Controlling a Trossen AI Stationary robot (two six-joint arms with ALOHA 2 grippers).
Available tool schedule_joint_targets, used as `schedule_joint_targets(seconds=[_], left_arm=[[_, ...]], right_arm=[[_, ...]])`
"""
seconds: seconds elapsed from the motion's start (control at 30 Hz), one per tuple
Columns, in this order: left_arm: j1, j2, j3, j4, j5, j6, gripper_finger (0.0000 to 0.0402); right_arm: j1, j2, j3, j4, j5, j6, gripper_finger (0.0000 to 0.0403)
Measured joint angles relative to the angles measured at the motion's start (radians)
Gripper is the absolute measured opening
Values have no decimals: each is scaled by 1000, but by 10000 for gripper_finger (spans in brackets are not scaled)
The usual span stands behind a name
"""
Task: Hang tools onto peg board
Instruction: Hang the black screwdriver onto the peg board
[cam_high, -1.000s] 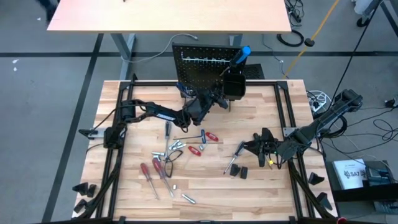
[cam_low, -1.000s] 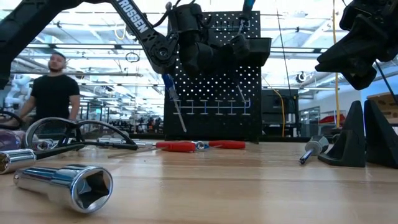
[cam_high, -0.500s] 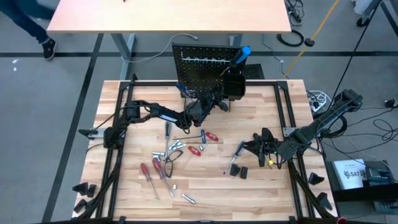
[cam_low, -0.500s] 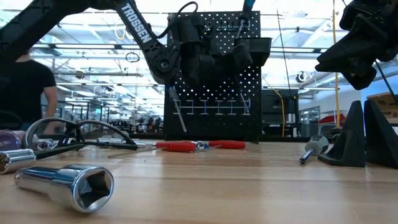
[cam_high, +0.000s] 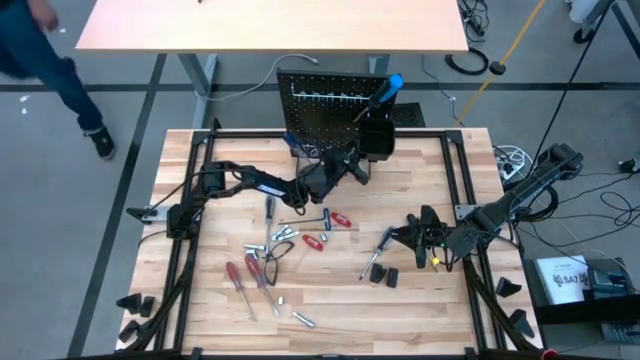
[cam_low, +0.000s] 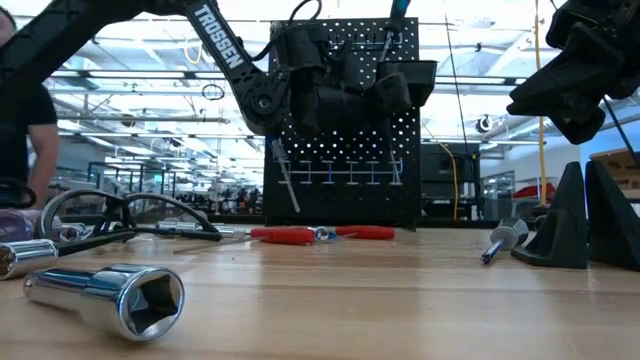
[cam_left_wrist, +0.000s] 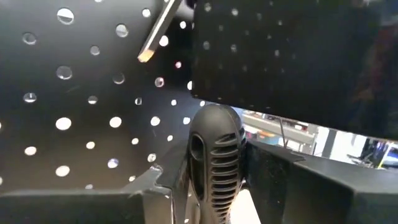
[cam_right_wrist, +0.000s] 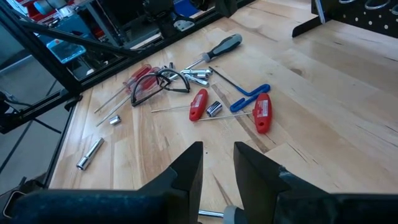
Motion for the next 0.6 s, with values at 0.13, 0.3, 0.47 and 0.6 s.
schedule_joint_targets(seconds=[0.13, 0.3, 0.47, 0.6], left_arm=[[2, 0, 6, 21, -1, 6, 124], [4, 0, 23, -34, 5, 28, 124], [4, 0, 32, -86, 6, 31, 124], [4, 0, 32, -115, 6, 25, 124]], right_arm=[[0, 0, 0, 0, 0, 0, 82], [0, 0, 0, 0, 0, 0, 82], [0, 0, 0, 0, 0, 0, 82], [0, 0, 0, 0, -1, 0, 82]])
